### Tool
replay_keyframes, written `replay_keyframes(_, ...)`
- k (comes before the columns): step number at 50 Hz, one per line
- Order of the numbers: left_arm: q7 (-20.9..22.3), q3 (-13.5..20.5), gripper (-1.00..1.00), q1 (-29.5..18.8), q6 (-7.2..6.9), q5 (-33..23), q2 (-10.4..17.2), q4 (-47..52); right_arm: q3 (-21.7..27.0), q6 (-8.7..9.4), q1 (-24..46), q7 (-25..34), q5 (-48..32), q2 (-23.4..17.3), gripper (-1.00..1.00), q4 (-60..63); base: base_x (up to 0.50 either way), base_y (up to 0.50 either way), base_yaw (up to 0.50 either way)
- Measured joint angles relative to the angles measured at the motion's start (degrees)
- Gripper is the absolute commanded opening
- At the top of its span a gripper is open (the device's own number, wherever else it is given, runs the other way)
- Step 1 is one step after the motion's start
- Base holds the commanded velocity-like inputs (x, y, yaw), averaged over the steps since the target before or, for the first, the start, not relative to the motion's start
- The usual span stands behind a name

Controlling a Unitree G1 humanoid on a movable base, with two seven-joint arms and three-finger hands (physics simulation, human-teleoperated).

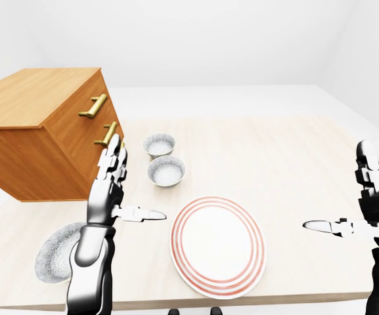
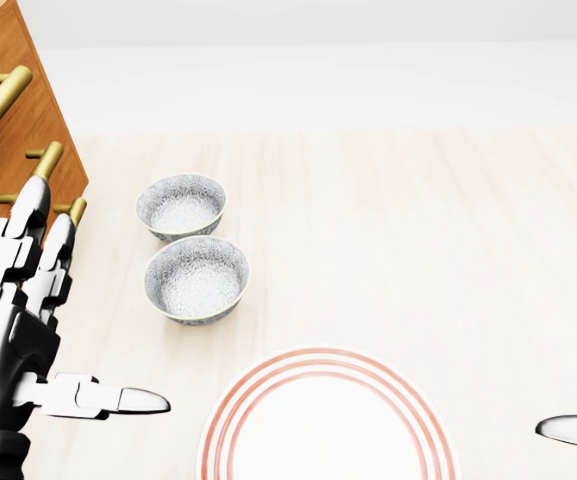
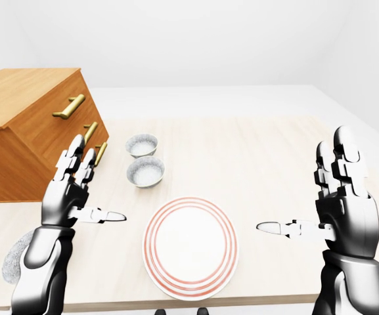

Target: Put the bowl in the middle on the plate.

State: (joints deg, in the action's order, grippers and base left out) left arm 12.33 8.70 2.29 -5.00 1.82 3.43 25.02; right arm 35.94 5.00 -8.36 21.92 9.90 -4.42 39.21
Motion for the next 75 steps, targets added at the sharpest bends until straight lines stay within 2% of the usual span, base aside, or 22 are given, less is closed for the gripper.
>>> replay_keyframes(15, 0.14, -0.69, 1.00, 0.14, 0.00, -2.92, 0.12, 0.71, -0.12, 0.00, -0.19, 0.36, 0.46, 0.29, 1.00, -0.03, 0.00, 0.00, 0.00)
replay_keyframes(36, 3.38, -2.63, 1.00, -5.64, 0.00, -10.96, 1.97, 1.68, -0.07, 0.00, -0.37, 0.72, 0.51, 0.43, 1.00, 0.54, 0.00, 0.00, 0.00)
replay_keyframes(43, 5.21, -3.28, 1.00, -8.33, 0.00, -15.07, 2.90, 1.99, 0.22, 0.00, -0.16, 0.66, 1.28, 0.51, 1.00, 0.70, 0.00, 0.00, 0.00)
replay_keyframes(54, 10.66, -4.59, 1.00, -13.09, 0.00, -23.69, 4.80, 2.77, 0.98, 0.00, 0.09, 0.19, 4.46, 0.23, 1.00, 2.05, 0.00, 0.00, 0.00)
replay_keyframes(64, 14.94, -5.08, 1.00, -17.22, 0.00, -32.58, 5.72, 0.38, 1.23, 0.00, 0.01, -0.02, 5.60, 0.12, 1.00, 2.55, 0.00, 0.00, 0.00)
replay_keyframes(75, 18.09, -4.88, 1.00, -20.43, 0.00, -39.33, 6.89, -3.66, 1.41, 0.00, -0.12, -0.04, 5.93, 0.16, 1.00, 2.85, 0.00, 0.00, 0.00)
